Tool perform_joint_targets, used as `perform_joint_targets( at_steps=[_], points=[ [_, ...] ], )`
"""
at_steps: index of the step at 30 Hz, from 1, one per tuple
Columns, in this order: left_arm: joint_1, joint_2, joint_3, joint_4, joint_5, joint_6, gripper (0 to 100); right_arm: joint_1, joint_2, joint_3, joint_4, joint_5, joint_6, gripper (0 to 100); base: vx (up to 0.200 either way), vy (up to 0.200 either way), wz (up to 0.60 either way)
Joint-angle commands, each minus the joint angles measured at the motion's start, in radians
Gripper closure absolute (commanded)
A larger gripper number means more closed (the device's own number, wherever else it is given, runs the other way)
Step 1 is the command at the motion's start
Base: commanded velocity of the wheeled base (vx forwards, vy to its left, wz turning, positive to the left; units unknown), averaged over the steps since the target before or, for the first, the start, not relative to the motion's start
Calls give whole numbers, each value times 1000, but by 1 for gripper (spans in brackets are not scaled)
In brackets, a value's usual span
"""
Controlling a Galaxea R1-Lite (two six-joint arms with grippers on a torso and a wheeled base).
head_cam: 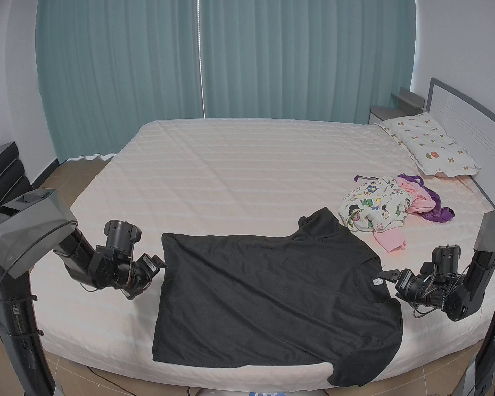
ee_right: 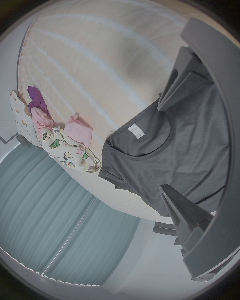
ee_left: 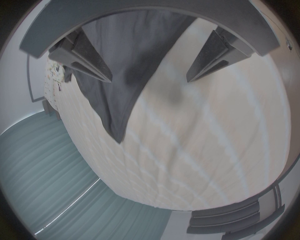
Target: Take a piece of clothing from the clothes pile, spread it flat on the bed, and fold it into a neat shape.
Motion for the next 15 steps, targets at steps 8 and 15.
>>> perform_joint_targets(
  at_steps=[8,15],
  points=[
    [-130,-143,338,-215,-23,-107,0,0,-5,14,-15,-1,0,0,-25,0,0],
    [-133,-124,369,-242,-25,-112,0,0,-8,20,-16,-1,0,0,-171,0,0]
  ],
)
